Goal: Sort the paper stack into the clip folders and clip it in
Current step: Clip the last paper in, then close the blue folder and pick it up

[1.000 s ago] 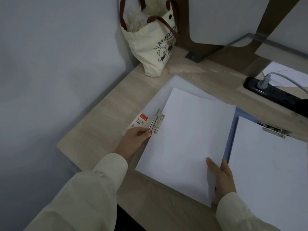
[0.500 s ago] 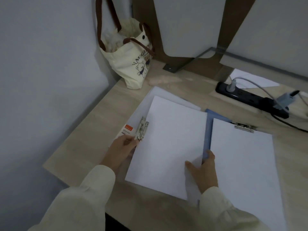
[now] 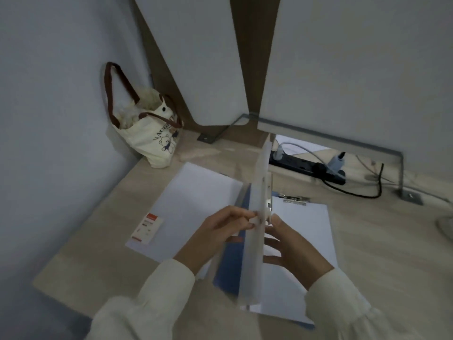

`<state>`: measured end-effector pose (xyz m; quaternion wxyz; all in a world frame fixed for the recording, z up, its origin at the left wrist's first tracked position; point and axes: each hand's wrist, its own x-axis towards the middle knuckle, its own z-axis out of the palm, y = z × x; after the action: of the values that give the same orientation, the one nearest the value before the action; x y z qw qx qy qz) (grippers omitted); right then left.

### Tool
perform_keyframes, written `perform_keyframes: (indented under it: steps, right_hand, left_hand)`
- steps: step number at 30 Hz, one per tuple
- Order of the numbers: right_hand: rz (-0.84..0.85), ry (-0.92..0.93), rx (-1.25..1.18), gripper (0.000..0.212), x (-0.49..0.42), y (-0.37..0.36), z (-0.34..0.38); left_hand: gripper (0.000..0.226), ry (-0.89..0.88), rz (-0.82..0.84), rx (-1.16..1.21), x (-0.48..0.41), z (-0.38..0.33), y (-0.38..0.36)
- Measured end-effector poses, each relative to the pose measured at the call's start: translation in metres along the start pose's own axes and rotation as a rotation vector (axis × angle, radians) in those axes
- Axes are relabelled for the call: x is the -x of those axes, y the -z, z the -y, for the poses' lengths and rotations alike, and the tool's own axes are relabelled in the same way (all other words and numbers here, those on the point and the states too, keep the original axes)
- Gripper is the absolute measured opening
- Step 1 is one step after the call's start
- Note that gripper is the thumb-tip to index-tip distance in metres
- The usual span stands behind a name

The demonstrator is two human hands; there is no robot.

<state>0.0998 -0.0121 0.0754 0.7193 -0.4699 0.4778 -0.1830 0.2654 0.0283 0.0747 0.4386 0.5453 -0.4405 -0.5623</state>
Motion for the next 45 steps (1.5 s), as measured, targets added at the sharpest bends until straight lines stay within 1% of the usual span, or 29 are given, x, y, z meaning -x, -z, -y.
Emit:
perform_keyframes:
  steps: [1, 3, 5, 7, 9, 10, 12, 14, 16, 18, 20, 21, 22, 23, 24, 25, 27, 29, 31, 34, 36, 39, 41, 44, 45]
  right_hand:
    - [-0.019, 0.046, 0.015, 0.047, 0.011, 0.013, 0.003]
    - [-0.101, 0.077, 0.0, 0.037, 0.027, 0.044, -0.003]
    - [-0.237, 0.056, -0.053, 0.03, 0.034, 0.077, -0.017]
    - [-0.362, 0.0, -0.049, 0.031, 0.029, 0.109, -0.039]
    - [-0.433, -0.08, -0.01, 0.034, 0.018, 0.135, -0.064]
    - [-0.458, -0.121, 0.027, 0.035, 0.011, 0.146, -0.078]
    - [-0.503, -0.197, 0.144, 0.036, -0.001, 0.162, -0.1]
    - [-0.555, -0.289, 0.255, 0.047, -0.007, 0.168, -0.117]
    - [-0.557, -0.373, 0.304, 0.064, -0.01, 0.171, -0.132]
    - [-0.563, -0.418, 0.326, 0.063, -0.014, 0.176, -0.146]
    - [-0.593, -0.442, 0.281, 0.052, -0.016, 0.183, -0.153]
    - [-0.591, -0.441, 0.247, 0.039, -0.014, 0.185, -0.15]
    - [-0.569, -0.451, 0.215, 0.022, -0.011, 0.184, -0.144]
    - [-0.545, -0.46, 0.196, 0.015, -0.01, 0.184, -0.139]
    - [-0.532, -0.468, 0.199, 0.013, -0.009, 0.182, -0.133]
    - [-0.521, -0.452, 0.202, 0.015, -0.01, 0.176, -0.129]
    - [-0.516, -0.383, 0.204, 0.03, -0.015, 0.159, -0.119]
    - [-0.475, -0.324, 0.186, 0.028, -0.02, 0.129, -0.105]
    - [-0.434, -0.309, 0.158, 0.026, -0.032, 0.096, -0.097]
    - [-0.362, -0.293, 0.179, 0.028, -0.057, 0.044, -0.088]
    - [-0.343, -0.284, 0.156, 0.026, -0.073, 0.01, -0.086]
    - [-0.319, -0.281, 0.157, 0.024, -0.095, -0.034, -0.087]
    - [-0.299, -0.296, 0.188, 0.024, -0.108, -0.052, -0.09]
    - [-0.28, -0.316, 0.254, 0.015, -0.121, -0.067, -0.095]
    - [-0.282, -0.319, 0.301, 0.018, -0.124, -0.069, -0.097]
  left_hand:
    - [0.032, 0.016, 0.031, 0.035, -0.005, 0.002, -0.017]
    - [0.029, 0.086, 0.096, 0.044, -0.015, 0.011, -0.05]
    - [0.025, 0.122, 0.129, -0.057, -0.024, 0.025, -0.081]
    - [0.033, 0.173, 0.106, -0.254, -0.033, 0.05, -0.099]
    - [0.051, 0.279, -0.015, -0.438, -0.038, 0.079, -0.107]
    - [0.058, 0.34, -0.107, -0.45, -0.039, 0.095, -0.108]
    - [0.067, 0.479, -0.291, -0.386, -0.037, 0.119, -0.109]
    - [0.07, 0.598, -0.39, -0.316, -0.035, 0.133, -0.112]
    - [0.058, 0.658, -0.439, -0.136, -0.033, 0.139, -0.116]
    - [0.044, 0.679, -0.429, 0.016, -0.031, 0.137, -0.12]
    - [0.037, 0.639, -0.433, 0.025, -0.029, 0.138, -0.121]
    - [0.034, 0.609, -0.446, 0.026, -0.028, 0.136, -0.12]
    - [0.031, 0.587, -0.46, 0.019, -0.026, 0.133, -0.118]
    - [0.026, 0.565, -0.471, 0.003, -0.026, 0.13, -0.114]
    - [0.022, 0.55, -0.474, -0.01, -0.025, 0.125, -0.108]
    - [0.019, 0.529, -0.473, -0.016, -0.024, 0.118, -0.099]
    - [0.018, 0.473, -0.459, -0.032, -0.022, 0.107, -0.077]
    - [0.018, 0.428, -0.449, -0.081, -0.019, 0.095, -0.048]
    - [0.021, 0.399, -0.454, -0.143, -0.015, 0.084, -0.009]
    - [0.033, 0.404, -0.453, -0.273, -0.015, 0.078, 0.058]
    - [0.031, 0.397, -0.443, -0.345, -0.016, 0.077, 0.1]
    - [0.026, 0.402, -0.425, -0.389, -0.02, 0.08, 0.148]
    - [0.027, 0.419, -0.417, -0.41, -0.024, 0.087, 0.17]
    - [0.039, 0.451, -0.434, -0.462, -0.028, 0.105, 0.187]
    - [0.044, 0.461, -0.437, -0.458, -0.027, 0.109, 0.187]
